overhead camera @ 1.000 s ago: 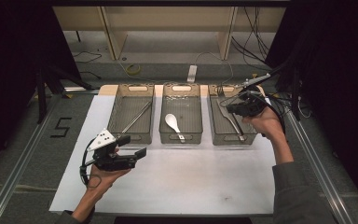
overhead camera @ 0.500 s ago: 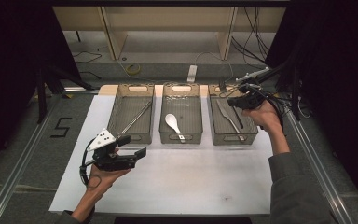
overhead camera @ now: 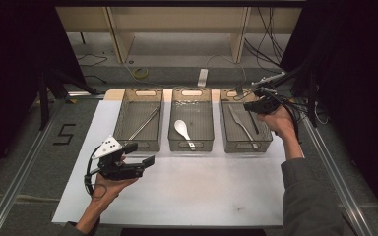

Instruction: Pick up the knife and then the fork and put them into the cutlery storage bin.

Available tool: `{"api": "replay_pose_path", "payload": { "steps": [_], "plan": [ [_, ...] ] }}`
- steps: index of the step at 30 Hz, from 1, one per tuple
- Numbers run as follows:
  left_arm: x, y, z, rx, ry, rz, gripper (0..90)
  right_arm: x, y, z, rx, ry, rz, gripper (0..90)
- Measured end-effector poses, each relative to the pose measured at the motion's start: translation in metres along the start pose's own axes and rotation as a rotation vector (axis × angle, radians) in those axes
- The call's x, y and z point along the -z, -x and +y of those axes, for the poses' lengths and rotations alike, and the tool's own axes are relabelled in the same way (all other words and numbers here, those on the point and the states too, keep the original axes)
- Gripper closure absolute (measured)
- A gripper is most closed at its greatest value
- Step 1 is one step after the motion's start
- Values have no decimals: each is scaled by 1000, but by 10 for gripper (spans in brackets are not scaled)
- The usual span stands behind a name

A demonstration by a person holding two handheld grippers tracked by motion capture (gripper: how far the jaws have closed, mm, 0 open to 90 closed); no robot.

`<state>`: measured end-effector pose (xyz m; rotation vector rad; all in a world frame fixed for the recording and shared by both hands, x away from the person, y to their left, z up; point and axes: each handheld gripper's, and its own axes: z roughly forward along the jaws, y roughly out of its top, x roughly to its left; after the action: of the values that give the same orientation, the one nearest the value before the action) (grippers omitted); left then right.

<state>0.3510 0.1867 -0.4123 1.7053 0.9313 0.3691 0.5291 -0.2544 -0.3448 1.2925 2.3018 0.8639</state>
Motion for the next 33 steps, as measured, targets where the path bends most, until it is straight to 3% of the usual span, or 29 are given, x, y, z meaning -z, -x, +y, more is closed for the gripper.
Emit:
{"api": "replay_pose_path", "payload": {
  "steps": [14,33],
  "plan": [
    [-1,0,0,-1,-2,0,159,-11,6,-14,-7,-15,-16,855],
    [0,0,0,-1,0,0,158,-32,-1,-26,21,-77,-22,855]
  ]
}}
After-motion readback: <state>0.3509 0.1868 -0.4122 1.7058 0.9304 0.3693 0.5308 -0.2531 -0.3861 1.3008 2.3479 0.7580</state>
